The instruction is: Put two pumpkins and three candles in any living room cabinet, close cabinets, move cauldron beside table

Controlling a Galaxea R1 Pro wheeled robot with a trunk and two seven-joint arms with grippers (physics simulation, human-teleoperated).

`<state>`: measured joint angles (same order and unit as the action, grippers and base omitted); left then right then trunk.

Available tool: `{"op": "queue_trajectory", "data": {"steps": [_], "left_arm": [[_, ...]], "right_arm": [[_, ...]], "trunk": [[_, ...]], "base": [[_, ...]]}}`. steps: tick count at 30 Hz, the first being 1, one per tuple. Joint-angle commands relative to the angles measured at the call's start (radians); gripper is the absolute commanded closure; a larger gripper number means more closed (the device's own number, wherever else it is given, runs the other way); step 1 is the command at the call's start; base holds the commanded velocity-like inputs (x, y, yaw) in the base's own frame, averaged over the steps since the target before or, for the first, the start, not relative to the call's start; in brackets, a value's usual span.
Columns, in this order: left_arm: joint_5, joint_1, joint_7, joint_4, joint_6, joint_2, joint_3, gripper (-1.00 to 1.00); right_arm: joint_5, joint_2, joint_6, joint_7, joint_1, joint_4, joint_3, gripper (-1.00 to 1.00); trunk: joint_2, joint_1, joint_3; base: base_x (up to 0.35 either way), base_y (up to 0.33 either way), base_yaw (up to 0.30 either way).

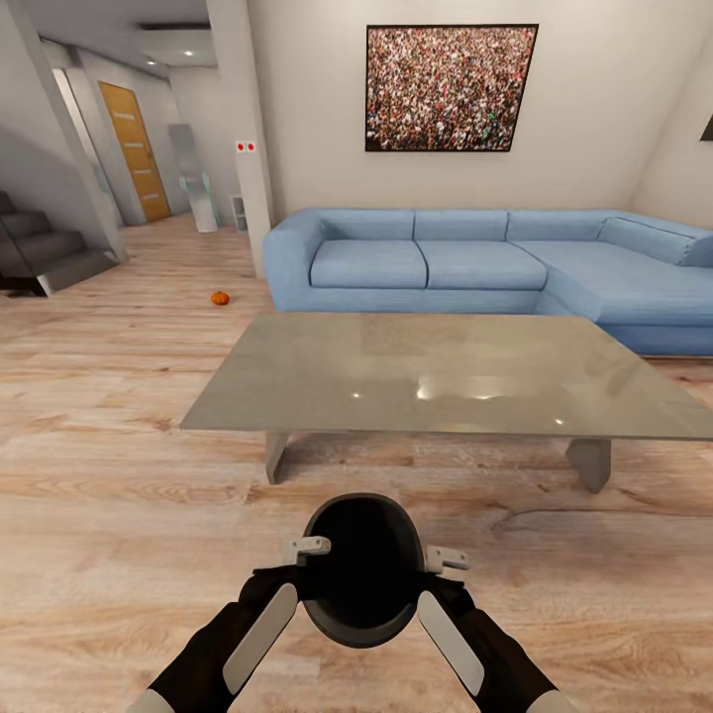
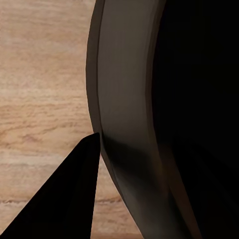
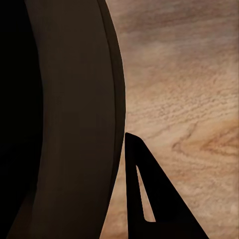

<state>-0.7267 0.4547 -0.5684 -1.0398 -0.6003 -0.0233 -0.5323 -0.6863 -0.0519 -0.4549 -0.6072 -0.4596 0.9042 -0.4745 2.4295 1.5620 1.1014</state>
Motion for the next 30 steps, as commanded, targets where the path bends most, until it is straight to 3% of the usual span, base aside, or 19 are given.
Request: {"op": "queue_trajectory", "data": {"steps": [1,7,30], "left_arm": [[-0.022,0.001,-0.012,-0.057,0.008,0.000,-0.008,1.00],[-0.023,0.001,-0.012,-0.057,0.008,0.000,-0.008,1.00],[-0.023,0.001,-0.011,-0.057,0.007,0.000,-0.008,1.00]], "right_arm": [[-0.010,0.002,-0.013,-0.009,-0.001,-0.001,0.013,1.00],[-0.010,0.001,-0.013,-0.009,-0.001,-0.001,0.013,1.00],[-0.010,0.001,-0.013,-0.009,-0.002,0.000,0.013,1.00]], "trunk": [[0.000,0.000,0.001],[0.000,0.000,0.001],[0.000,0.000,0.001]], "base": [[0.000,0.000,0.000],[0.048,0.000,0.000],[0.199,0.000,0.000]]}}
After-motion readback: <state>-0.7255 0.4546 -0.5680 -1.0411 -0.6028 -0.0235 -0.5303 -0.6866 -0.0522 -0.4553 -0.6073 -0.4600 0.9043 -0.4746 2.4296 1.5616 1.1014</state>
